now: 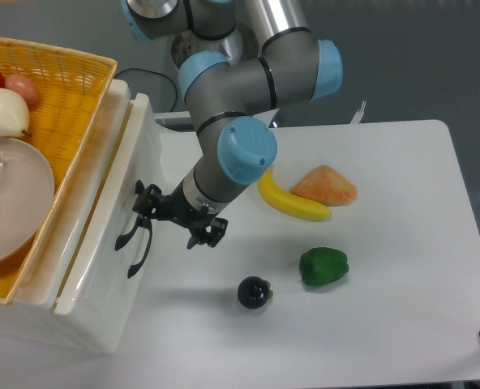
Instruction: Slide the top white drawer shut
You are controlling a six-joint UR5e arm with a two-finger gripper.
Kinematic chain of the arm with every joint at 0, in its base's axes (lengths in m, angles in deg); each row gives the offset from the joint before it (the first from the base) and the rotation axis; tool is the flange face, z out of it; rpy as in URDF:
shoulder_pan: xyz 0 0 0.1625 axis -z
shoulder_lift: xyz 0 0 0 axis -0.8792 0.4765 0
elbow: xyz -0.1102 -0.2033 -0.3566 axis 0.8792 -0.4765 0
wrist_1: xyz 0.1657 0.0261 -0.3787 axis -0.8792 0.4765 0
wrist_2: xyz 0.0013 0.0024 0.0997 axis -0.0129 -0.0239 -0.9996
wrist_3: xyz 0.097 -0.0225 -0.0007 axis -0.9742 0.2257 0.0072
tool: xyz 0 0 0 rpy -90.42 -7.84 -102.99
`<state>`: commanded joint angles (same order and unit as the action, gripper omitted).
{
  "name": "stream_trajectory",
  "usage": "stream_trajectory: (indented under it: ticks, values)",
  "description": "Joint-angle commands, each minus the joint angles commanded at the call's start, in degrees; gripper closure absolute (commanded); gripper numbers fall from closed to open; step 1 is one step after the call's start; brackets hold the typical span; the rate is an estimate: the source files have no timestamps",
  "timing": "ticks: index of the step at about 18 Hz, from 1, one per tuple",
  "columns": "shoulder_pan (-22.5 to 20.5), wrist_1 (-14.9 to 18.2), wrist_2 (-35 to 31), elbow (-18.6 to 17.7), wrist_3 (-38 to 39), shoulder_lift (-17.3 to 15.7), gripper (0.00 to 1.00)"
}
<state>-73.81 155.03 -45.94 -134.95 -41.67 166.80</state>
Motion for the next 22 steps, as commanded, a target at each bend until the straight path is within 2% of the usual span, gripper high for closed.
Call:
stream_trajectory:
  ticks: [10,14,18,22]
  values:
    - [-0.3,-0.1,-0.2,0.2,-0.2,0.0,0.00]
    - [-4.7,-1.8,-1.9,1.1,-2.0,0.1,0.00]
    - [-8.5,-2.0,-2.3,1.1,-11.0,-0.1,0.00]
    - [-13.6,-2.4,-4.6,0.6,-23.3,-3.9,0.00]
